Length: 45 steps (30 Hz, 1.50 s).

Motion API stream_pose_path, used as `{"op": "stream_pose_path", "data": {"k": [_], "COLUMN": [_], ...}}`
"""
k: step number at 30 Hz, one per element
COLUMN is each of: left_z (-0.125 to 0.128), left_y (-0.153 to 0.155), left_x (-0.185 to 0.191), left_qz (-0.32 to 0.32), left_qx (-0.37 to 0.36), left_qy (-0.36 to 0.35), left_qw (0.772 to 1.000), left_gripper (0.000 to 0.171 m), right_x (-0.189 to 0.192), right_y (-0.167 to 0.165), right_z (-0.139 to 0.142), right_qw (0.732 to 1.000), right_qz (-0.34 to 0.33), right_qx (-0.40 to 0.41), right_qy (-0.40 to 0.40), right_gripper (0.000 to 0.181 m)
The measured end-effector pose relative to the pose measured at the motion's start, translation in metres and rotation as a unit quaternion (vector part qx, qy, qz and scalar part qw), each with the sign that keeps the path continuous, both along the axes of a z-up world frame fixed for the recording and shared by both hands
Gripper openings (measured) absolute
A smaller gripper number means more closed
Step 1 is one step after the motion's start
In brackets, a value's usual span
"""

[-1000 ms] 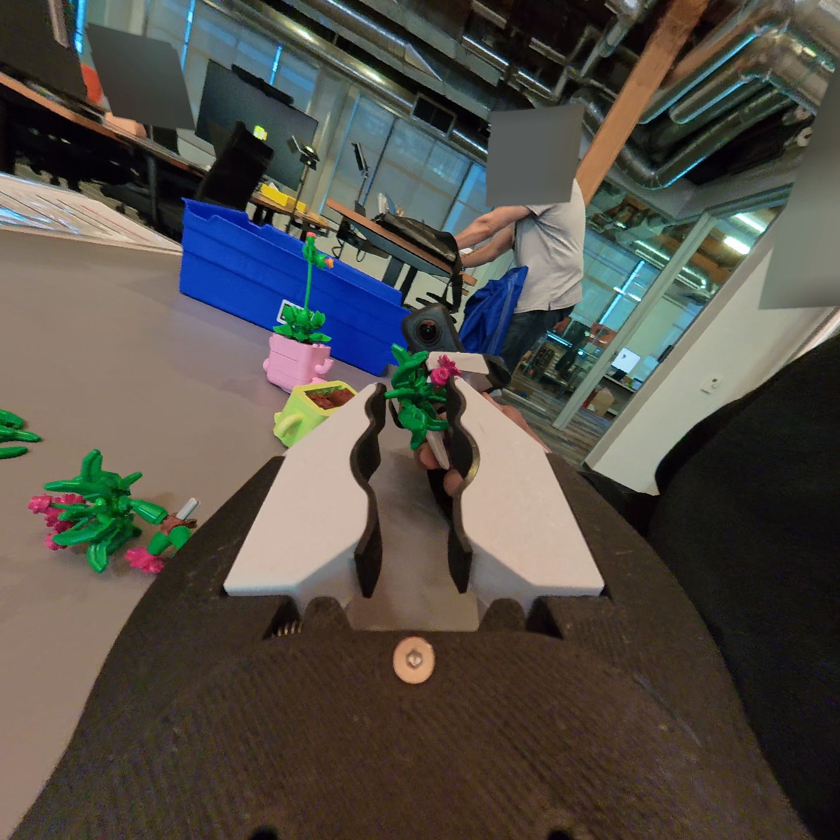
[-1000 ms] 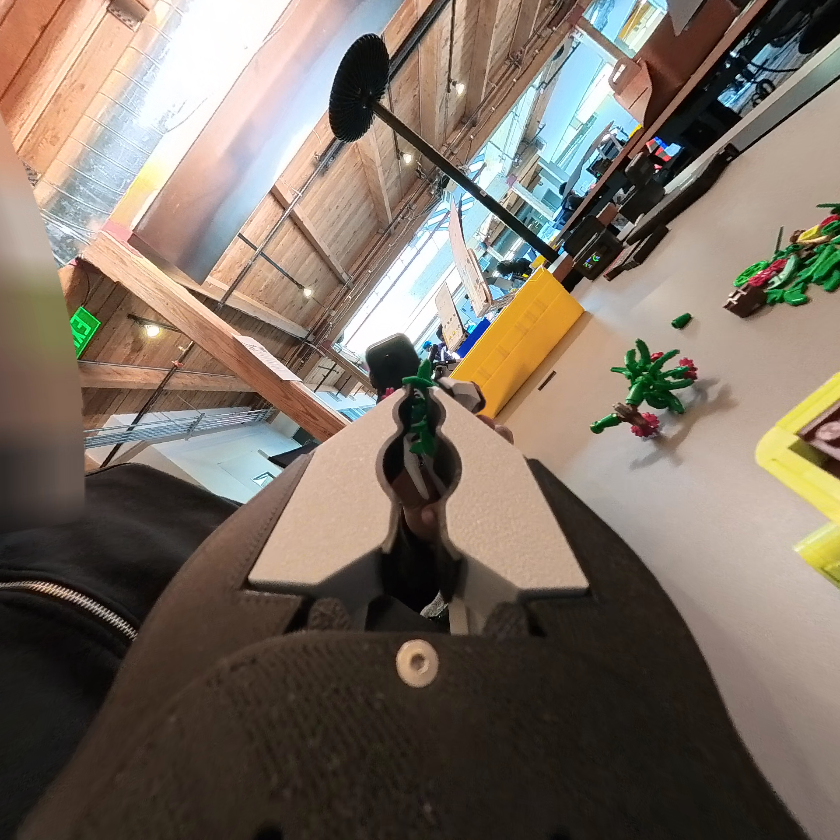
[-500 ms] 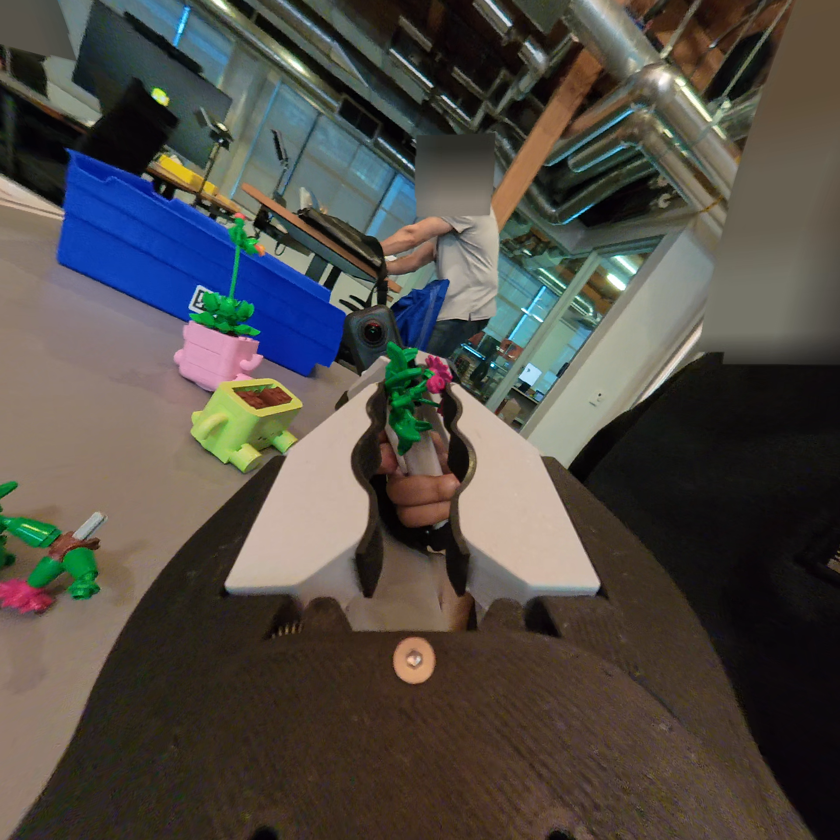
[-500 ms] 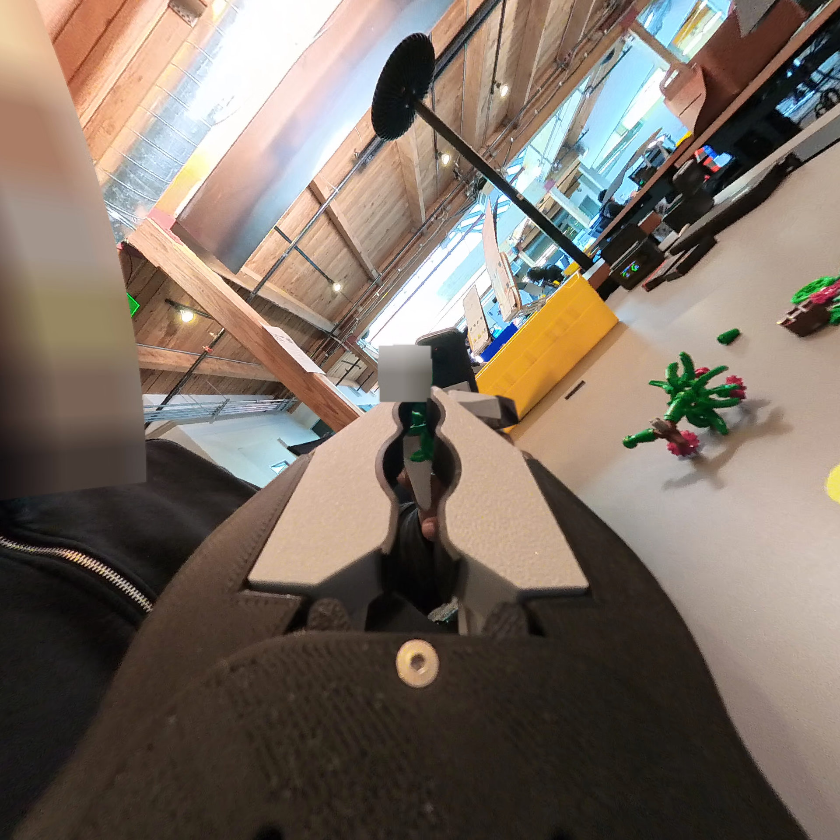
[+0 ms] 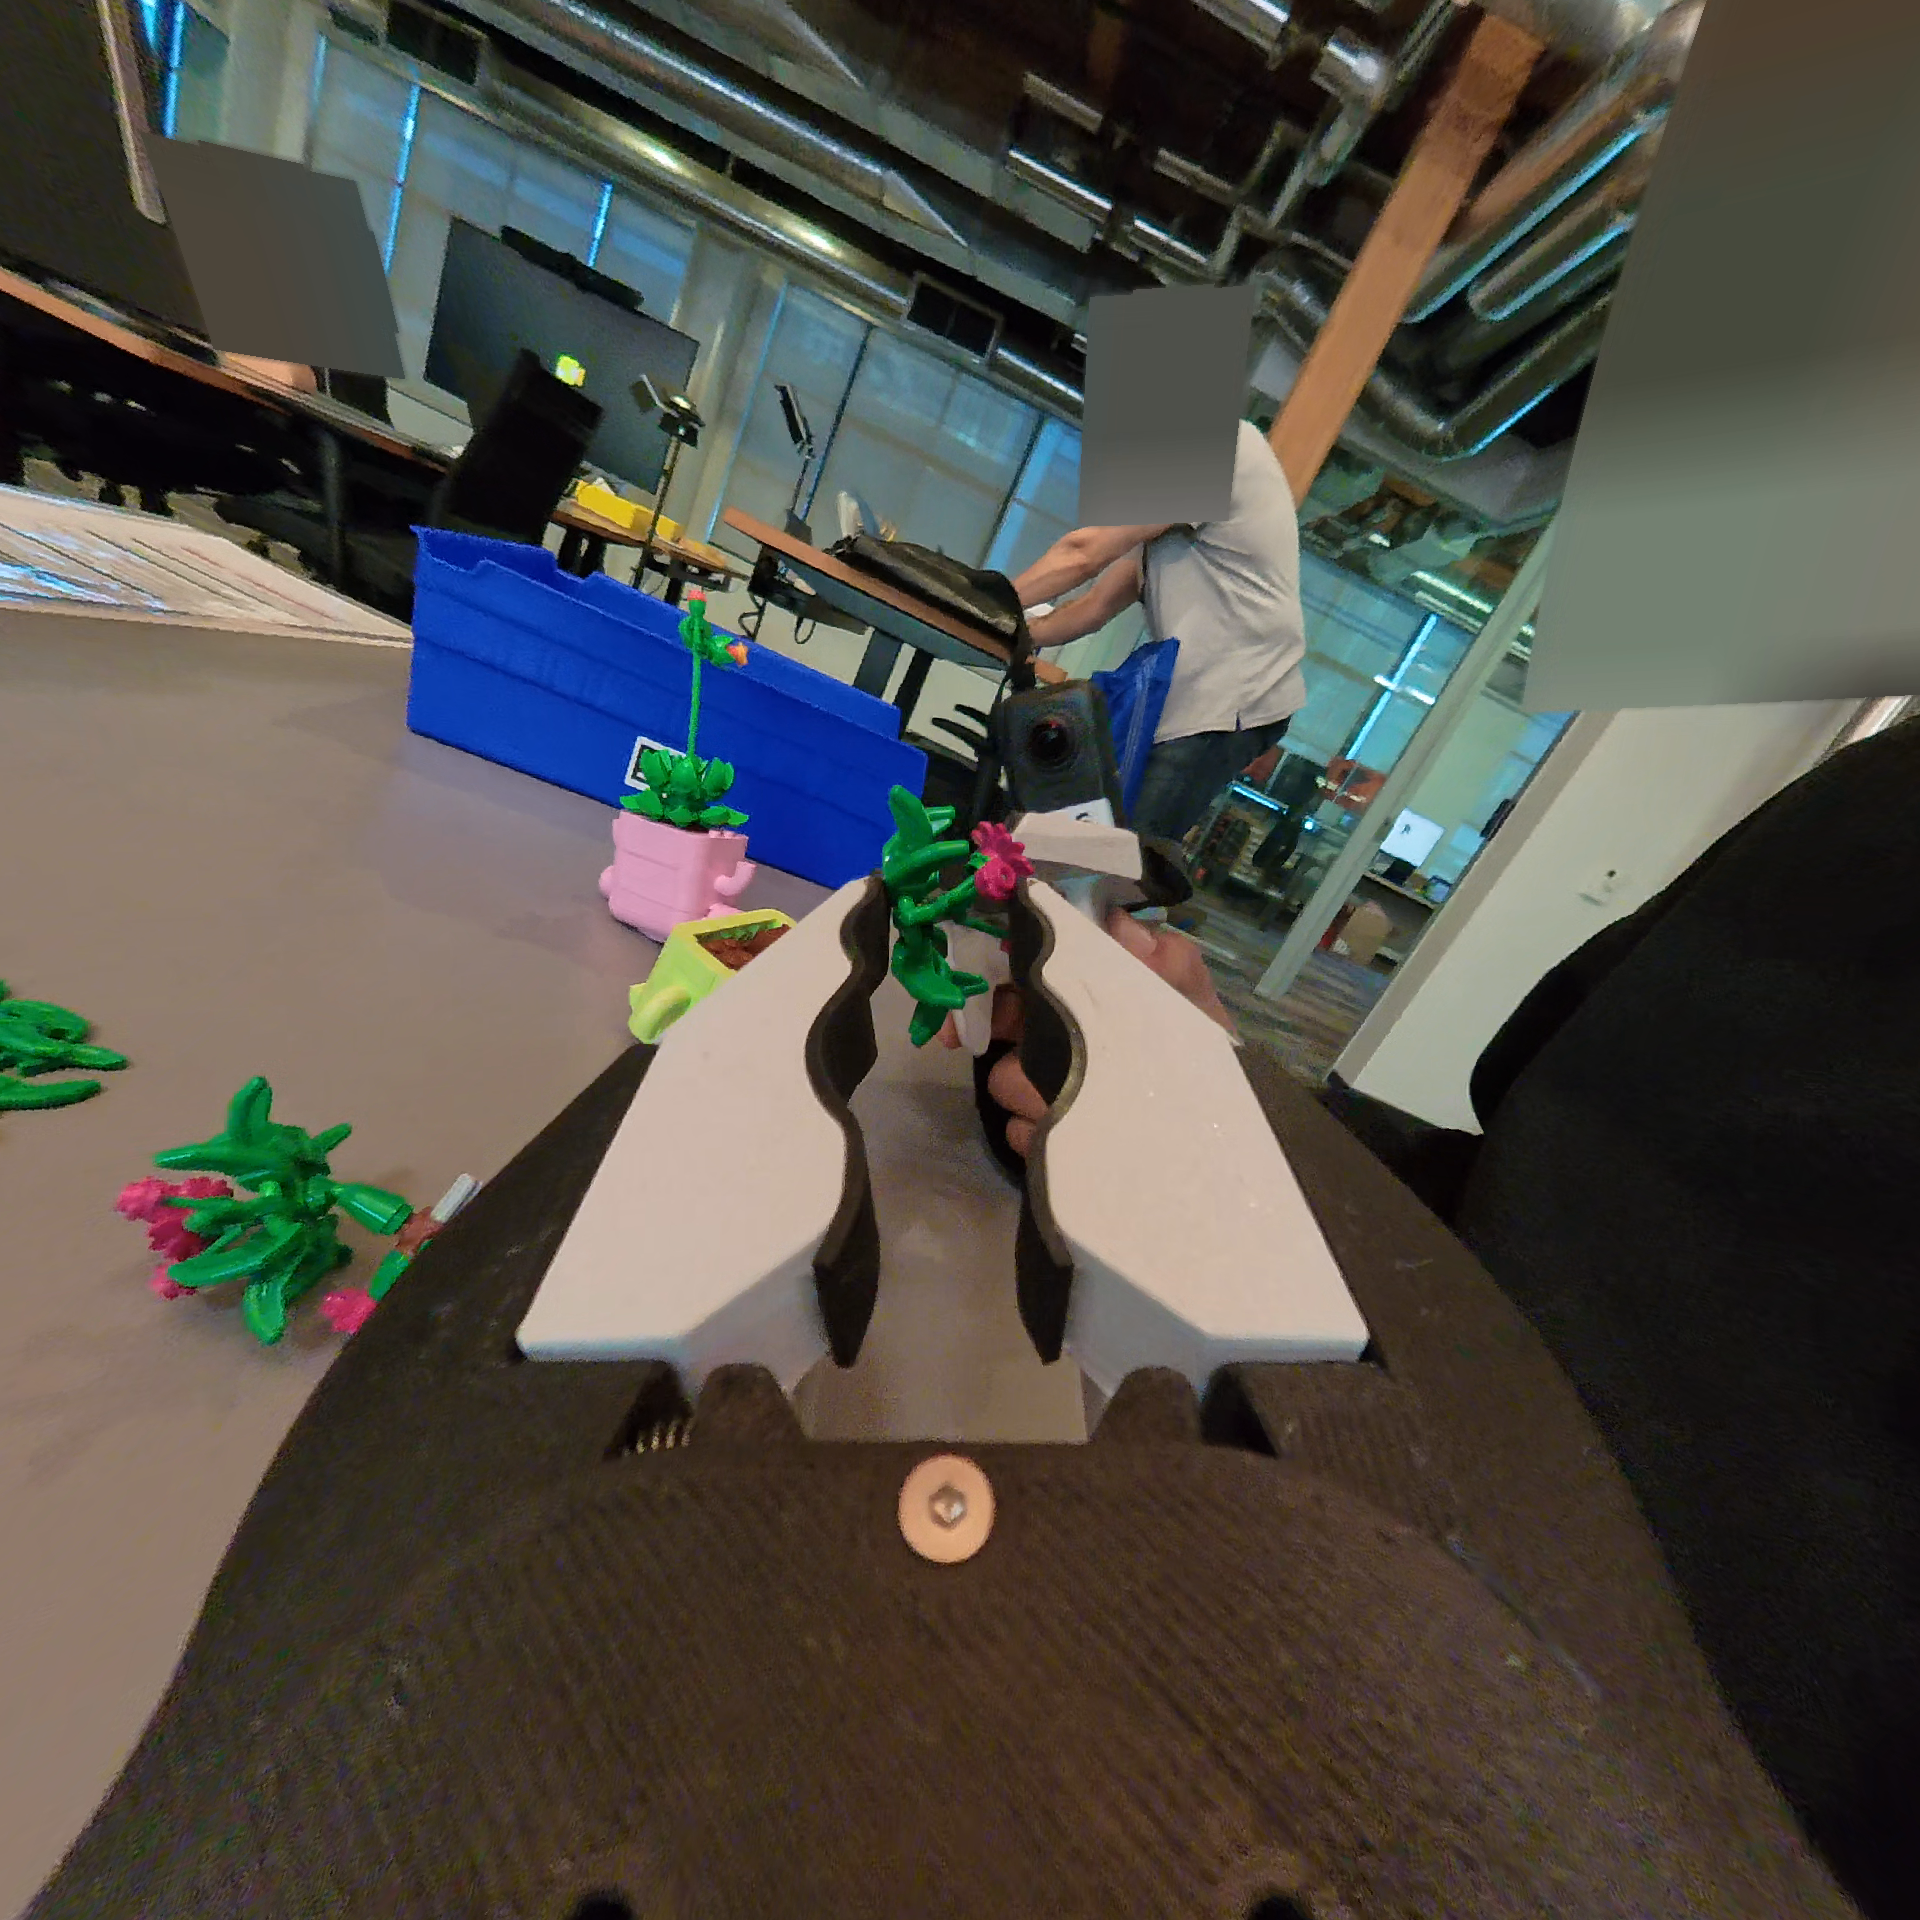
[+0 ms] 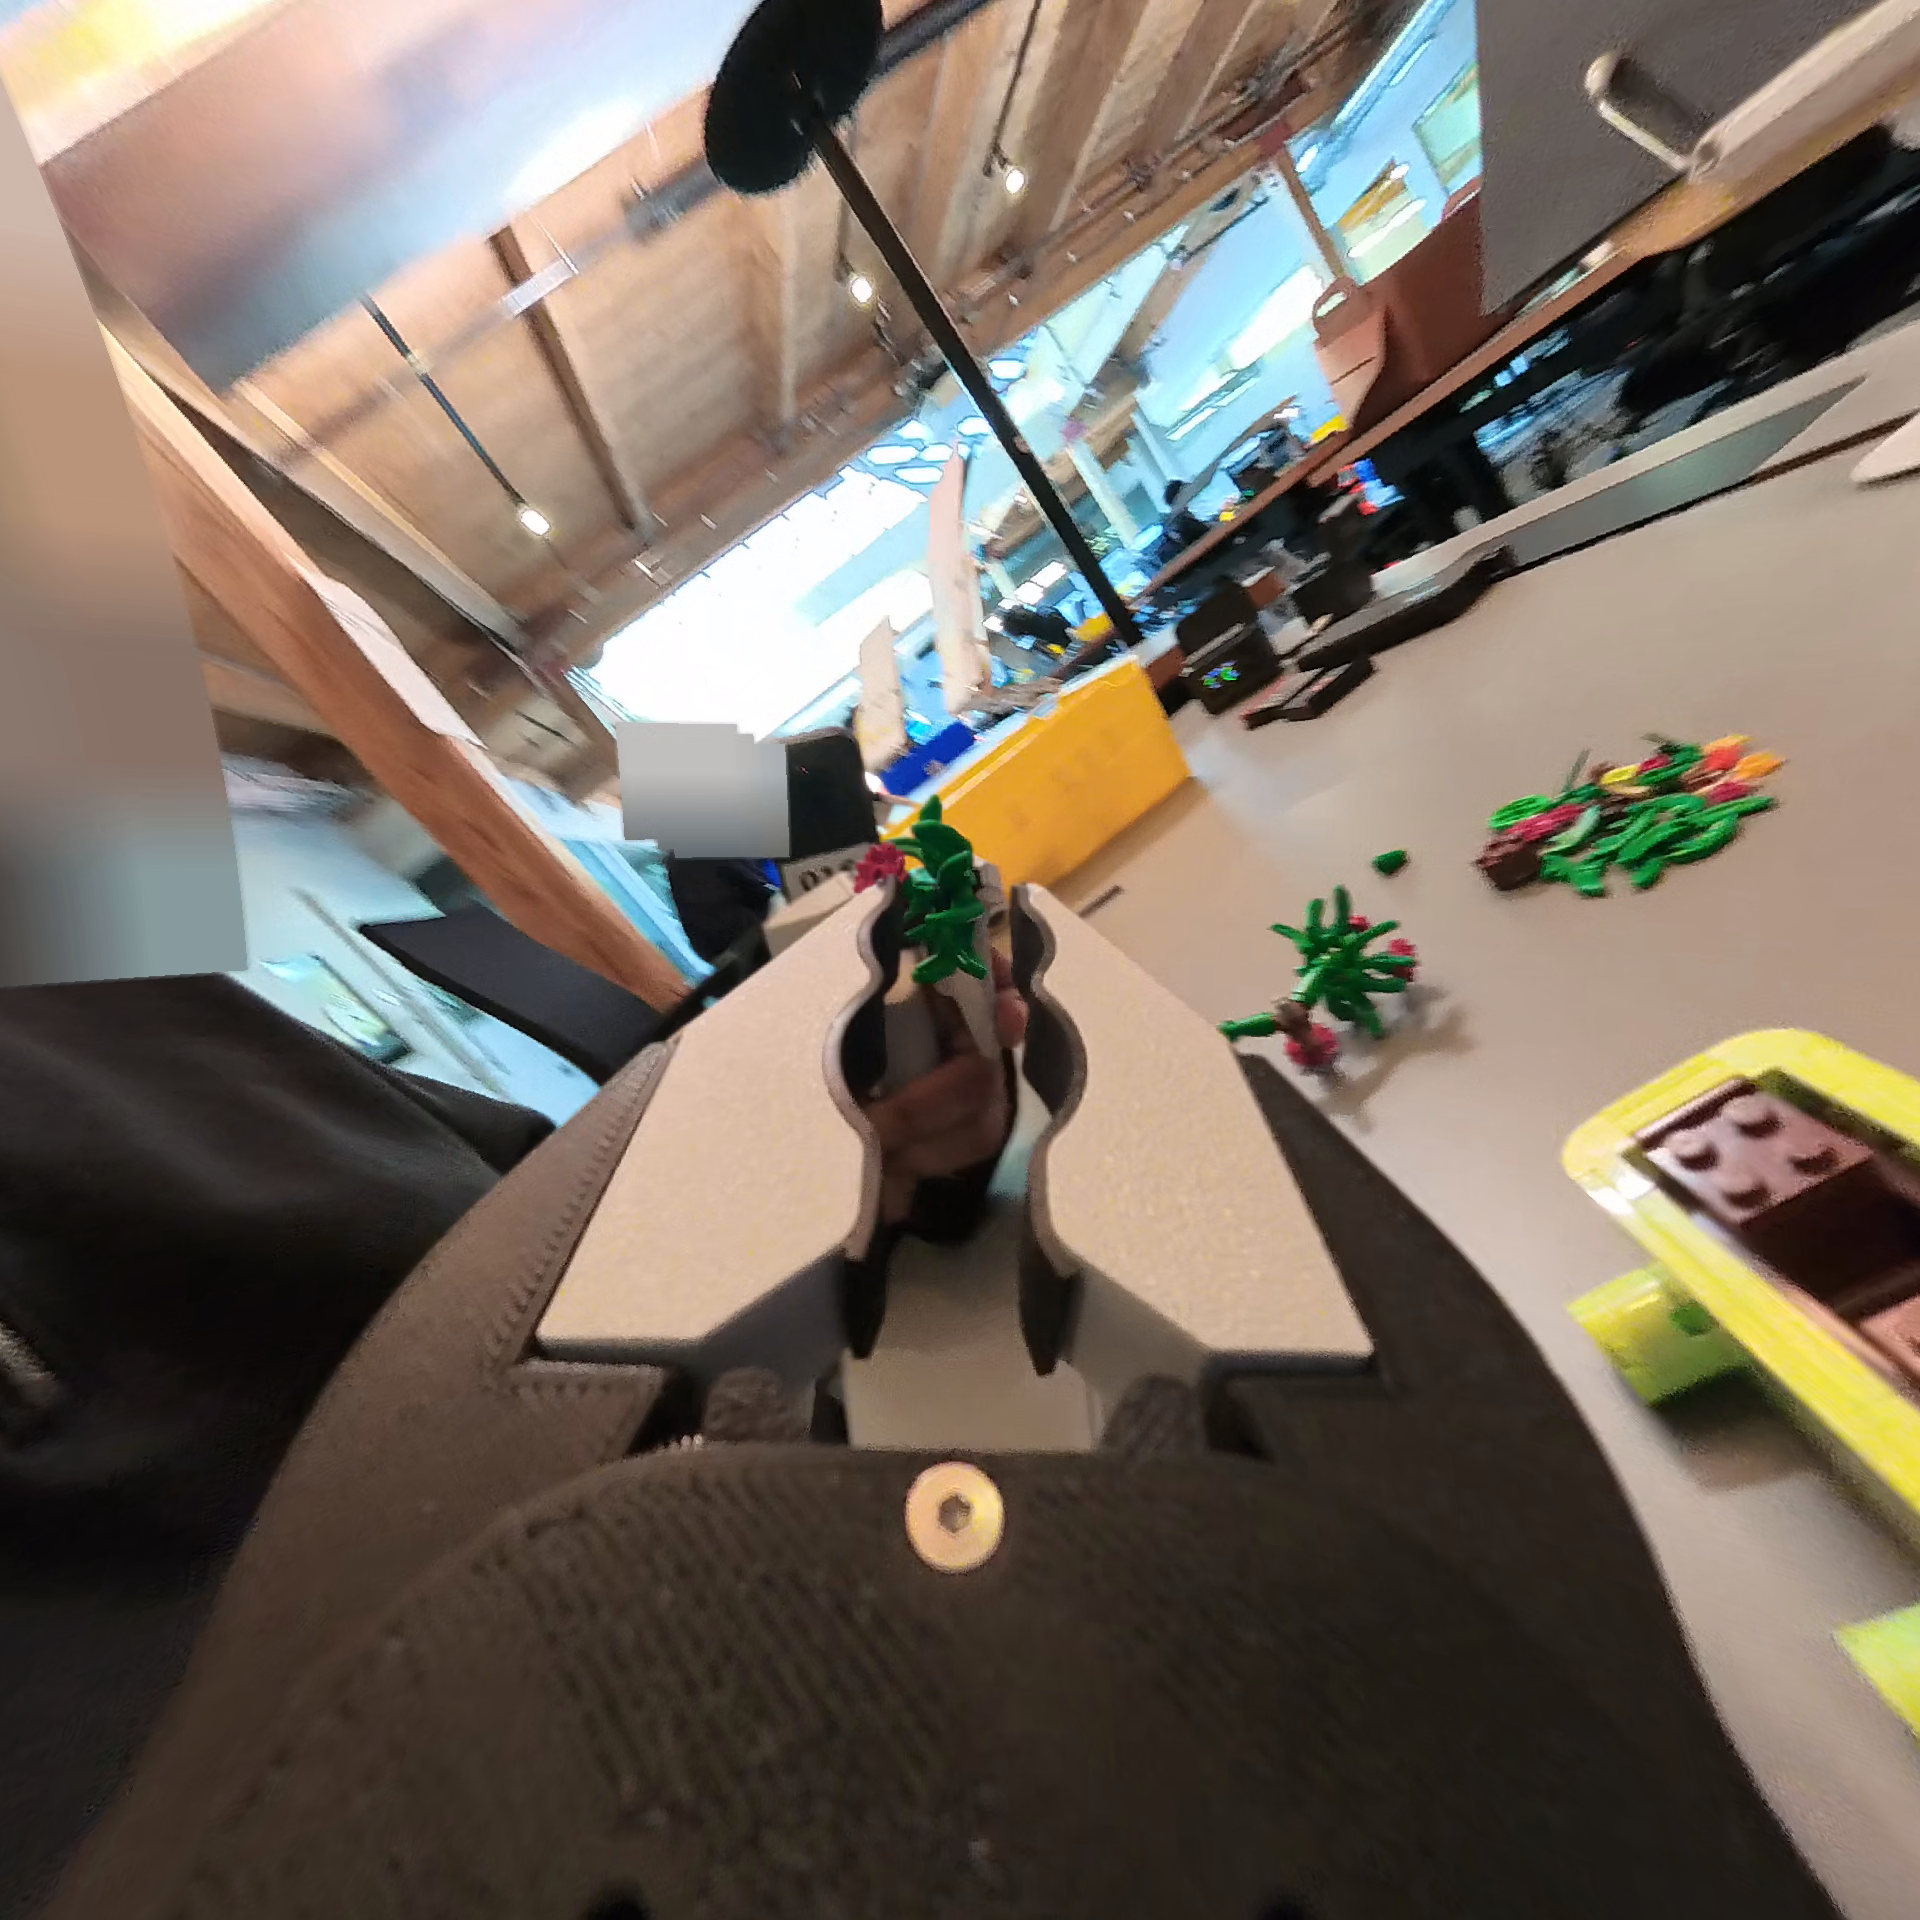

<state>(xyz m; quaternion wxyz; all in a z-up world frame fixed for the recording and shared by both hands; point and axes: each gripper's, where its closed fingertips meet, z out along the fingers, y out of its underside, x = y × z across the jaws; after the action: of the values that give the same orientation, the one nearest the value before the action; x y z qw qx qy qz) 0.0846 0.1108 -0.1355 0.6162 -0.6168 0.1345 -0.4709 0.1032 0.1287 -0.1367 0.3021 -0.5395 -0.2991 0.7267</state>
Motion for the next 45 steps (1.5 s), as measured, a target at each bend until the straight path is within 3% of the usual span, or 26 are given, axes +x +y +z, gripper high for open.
{"op": "stream_pose_path", "data": {"k": [10, 12, 15, 21, 27, 34, 37, 39, 41, 43, 45], "left_z": [-0.005, -0.007, -0.015, -0.024, -0.028, -0.038, -0.040, -0.033, -0.024, -0.015, -0.009], "left_y": [0.003, 0.004, 0.005, 0.008, 0.004, 0.001, 0.004, 0.005, 0.004, 0.006, 0.006], "left_x": [0.001, 0.001, 0.003, 0.003, 0.014, 0.020, 0.020, 0.016, 0.012, 0.005, 0.005], "left_qz": [-0.018, -0.004, 0.036, 0.134, 0.195, 0.180, 0.188, 0.214, 0.221, 0.208, 0.133], "left_qx": [-0.031, -0.023, 0.005, 0.091, 0.200, 0.222, 0.219, 0.224, 0.217, 0.165, 0.058], "left_qy": [-0.024, 0.004, 0.103, 0.287, 0.443, 0.480, 0.467, 0.442, 0.402, 0.324, 0.183], "left_qw": [0.999, 1.000, 0.994, 0.944, 0.852, 0.829, 0.835, 0.842, 0.861, 0.908, 0.972], "left_gripper": [0.017, 0.017, 0.017, 0.017, 0.017, 0.018, 0.023, 0.044, 0.046, 0.043, 0.027], "right_x": [-0.004, -0.003, 0.000, -0.005, -0.004, -0.004, -0.003, -0.002, 0.003, 0.010, 0.016], "right_y": [-0.009, -0.008, -0.005, -0.008, -0.011, -0.015, -0.012, -0.006, 0.001, 0.009, 0.013], "right_z": [-0.005, -0.003, -0.001, -0.013, -0.011, -0.020, -0.021, -0.014, -0.006, 0.000, 0.006], "right_qw": [0.998, 0.998, 0.997, 0.981, 0.989, 0.993, 0.992, 0.991, 0.990, 0.985, 0.975], "right_qz": [-0.018, -0.022, -0.033, -0.060, -0.031, 0.027, 0.011, -0.021, -0.050, -0.076, -0.109], "right_qx": [0.055, 0.053, 0.063, 0.160, 0.122, 0.070, 0.085, 0.101, 0.117, 0.145, 0.191], "right_qy": [-0.018, -0.015, -0.019, -0.095, -0.083, -0.089, -0.097, -0.079, -0.059, -0.045, -0.039], "right_gripper": [0.014, 0.014, 0.015, 0.014, 0.006, 0.000, 0.000, 0.000, 0.000, 0.000, 0.000]}}
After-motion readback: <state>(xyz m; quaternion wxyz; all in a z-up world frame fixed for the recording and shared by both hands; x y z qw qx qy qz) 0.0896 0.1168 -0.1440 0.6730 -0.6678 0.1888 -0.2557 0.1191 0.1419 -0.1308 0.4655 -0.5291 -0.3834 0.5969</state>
